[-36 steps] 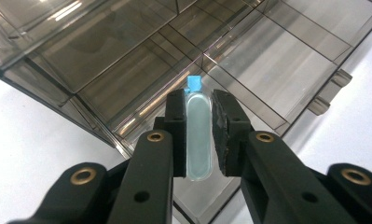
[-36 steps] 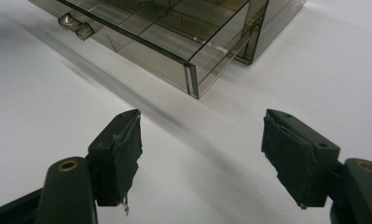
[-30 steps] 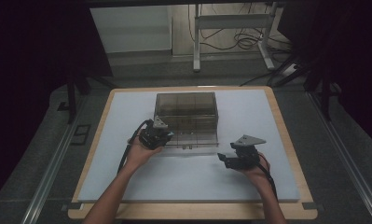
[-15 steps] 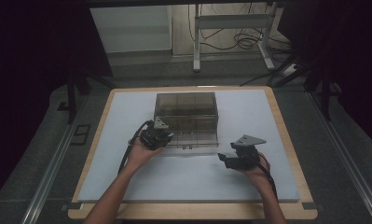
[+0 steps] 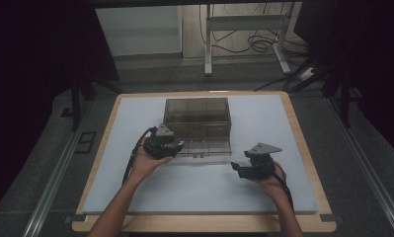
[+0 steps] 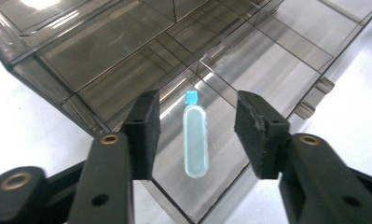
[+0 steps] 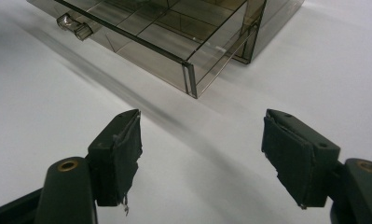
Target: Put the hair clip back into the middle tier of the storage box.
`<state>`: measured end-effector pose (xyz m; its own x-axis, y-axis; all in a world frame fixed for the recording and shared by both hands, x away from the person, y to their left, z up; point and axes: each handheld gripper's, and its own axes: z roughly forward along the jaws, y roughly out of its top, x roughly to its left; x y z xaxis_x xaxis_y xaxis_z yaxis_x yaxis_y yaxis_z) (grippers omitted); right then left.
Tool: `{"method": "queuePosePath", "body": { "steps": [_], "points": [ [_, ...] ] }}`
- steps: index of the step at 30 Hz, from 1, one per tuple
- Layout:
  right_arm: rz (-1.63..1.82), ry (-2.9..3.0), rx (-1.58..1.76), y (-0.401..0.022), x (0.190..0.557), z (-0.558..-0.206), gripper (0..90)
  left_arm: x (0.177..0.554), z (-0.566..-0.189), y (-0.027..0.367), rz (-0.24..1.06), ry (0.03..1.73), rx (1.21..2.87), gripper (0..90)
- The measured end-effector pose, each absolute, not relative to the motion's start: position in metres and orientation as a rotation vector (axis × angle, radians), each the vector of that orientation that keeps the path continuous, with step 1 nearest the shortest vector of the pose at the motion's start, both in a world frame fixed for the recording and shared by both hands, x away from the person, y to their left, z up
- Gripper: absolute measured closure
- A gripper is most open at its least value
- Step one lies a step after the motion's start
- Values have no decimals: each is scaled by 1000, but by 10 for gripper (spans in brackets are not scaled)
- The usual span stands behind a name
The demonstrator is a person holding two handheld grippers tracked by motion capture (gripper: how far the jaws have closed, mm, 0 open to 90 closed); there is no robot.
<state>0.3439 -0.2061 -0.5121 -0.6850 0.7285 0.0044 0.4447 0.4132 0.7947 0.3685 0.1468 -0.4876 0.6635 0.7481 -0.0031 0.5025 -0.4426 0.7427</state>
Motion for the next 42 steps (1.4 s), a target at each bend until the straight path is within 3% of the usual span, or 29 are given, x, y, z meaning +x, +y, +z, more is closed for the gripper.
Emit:
{"method": "queuePosePath", "body": {
  "steps": [11,42],
  "points": [
    [1157,2330,1009,-206,344,-512,278,353,-489,160,401,953,2094,327],
    [1183,2312,998,-205,340,-506,281,309,-514,193,410,1020,2024,293]
  ]
}}
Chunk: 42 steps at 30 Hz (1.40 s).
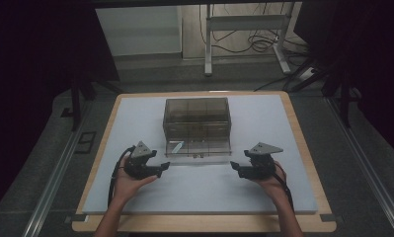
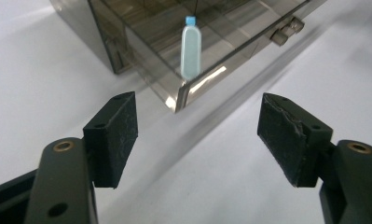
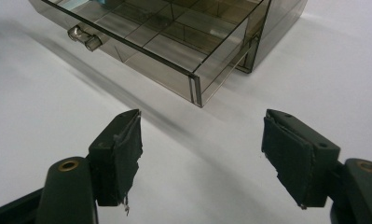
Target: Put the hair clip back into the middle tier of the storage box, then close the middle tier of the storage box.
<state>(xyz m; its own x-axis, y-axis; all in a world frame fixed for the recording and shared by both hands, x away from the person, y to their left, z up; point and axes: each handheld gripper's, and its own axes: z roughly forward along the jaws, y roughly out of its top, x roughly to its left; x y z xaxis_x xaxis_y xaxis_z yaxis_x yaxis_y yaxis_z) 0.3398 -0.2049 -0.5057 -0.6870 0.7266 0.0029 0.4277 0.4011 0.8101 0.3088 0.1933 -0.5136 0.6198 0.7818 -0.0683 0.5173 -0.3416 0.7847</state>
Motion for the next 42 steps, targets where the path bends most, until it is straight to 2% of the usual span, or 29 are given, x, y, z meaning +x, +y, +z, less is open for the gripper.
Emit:
{"method": "queuePosePath", "body": {
  "steps": [16,30,36,42],
  "points": [
    [1208,2317,961,-196,334,-496,283,304,-536,207,382,1083,2026,292],
    [1228,2361,921,-179,332,-495,290,301,-536,207,403,1086,2038,283],
    [1228,2387,896,-170,333,-496,315,301,-538,204,396,1078,2054,276],
    [1252,2408,870,-161,334,-496,376,300,-536,203,401,1073,2046,277]
  ]
}}
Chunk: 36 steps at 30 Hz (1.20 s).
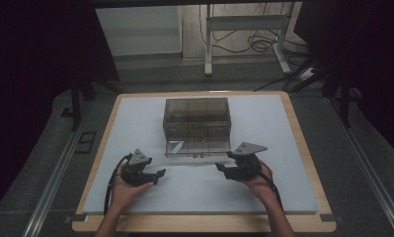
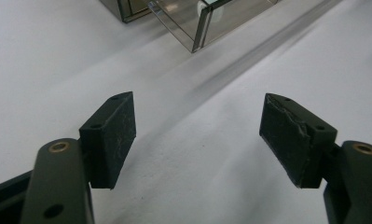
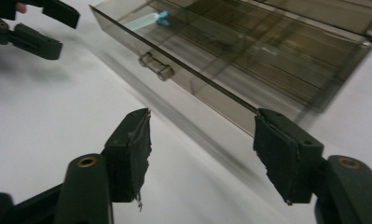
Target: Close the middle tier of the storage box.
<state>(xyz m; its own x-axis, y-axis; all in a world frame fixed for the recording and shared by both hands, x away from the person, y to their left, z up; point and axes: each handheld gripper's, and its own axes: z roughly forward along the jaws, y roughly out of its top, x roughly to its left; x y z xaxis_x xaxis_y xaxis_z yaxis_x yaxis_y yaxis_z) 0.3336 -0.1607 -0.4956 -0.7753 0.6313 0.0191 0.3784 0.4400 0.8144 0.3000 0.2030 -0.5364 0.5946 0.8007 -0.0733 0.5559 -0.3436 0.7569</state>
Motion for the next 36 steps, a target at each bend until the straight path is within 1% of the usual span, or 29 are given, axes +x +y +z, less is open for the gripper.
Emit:
{"method": "queuePosePath", "body": {
  "steps": [6,17,20,24,27,31,36],
  "points": [
    [1286,2452,827,-144,339,-498,491,300,-536,203,401,1074,2051,276],
    [1304,2504,803,-132,343,-502,641,300,-536,203,399,1074,2052,274],
    [1309,2504,804,-132,343,-502,694,300,-537,202,398,1075,2052,273],
    [1312,2506,803,-131,344,-504,793,300,-537,202,397,1074,2053,272],
    [1309,2515,797,-129,345,-505,847,300,-537,202,398,1075,2053,272],
    [1305,2524,789,-127,346,-507,879,300,-537,202,394,1076,2056,270],
    [1287,2530,787,-123,348,-510,880,300,-537,201,390,1075,2058,267]
  ]
}}
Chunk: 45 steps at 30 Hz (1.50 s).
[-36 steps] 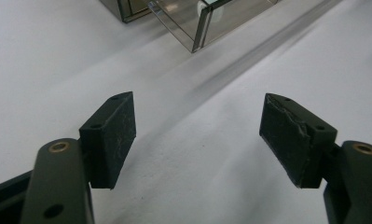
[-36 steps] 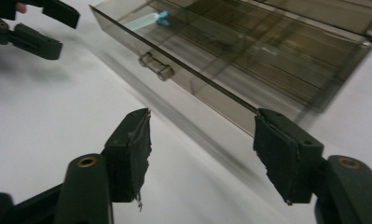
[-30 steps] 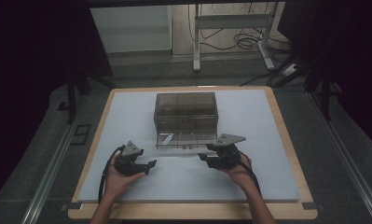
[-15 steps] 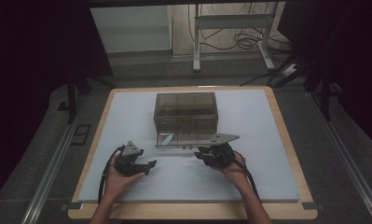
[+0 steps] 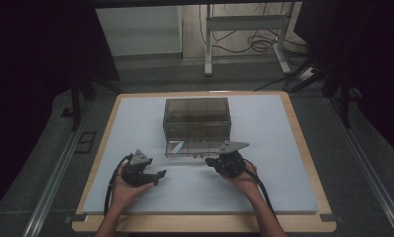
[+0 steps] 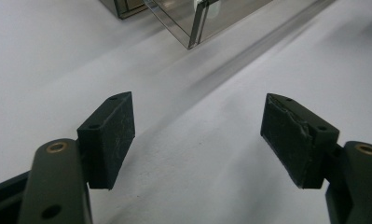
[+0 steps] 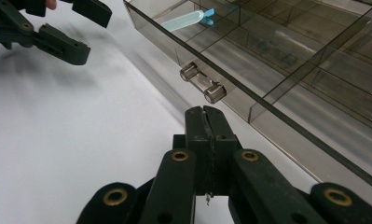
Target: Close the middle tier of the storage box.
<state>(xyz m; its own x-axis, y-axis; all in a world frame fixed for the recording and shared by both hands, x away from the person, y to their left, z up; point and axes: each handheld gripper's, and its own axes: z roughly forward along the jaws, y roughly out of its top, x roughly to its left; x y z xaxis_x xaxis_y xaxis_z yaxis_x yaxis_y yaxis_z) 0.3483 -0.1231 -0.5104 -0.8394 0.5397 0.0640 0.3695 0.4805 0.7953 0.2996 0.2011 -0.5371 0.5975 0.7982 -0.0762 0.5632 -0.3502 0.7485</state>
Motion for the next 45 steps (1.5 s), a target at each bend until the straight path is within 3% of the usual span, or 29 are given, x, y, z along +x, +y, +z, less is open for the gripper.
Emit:
{"method": "queuePosePath", "body": {
  "steps": [45],
  "points": [
    [1232,2421,882,-125,363,-524,883,302,-541,202,388,1083,2077,256]
  ]
}}
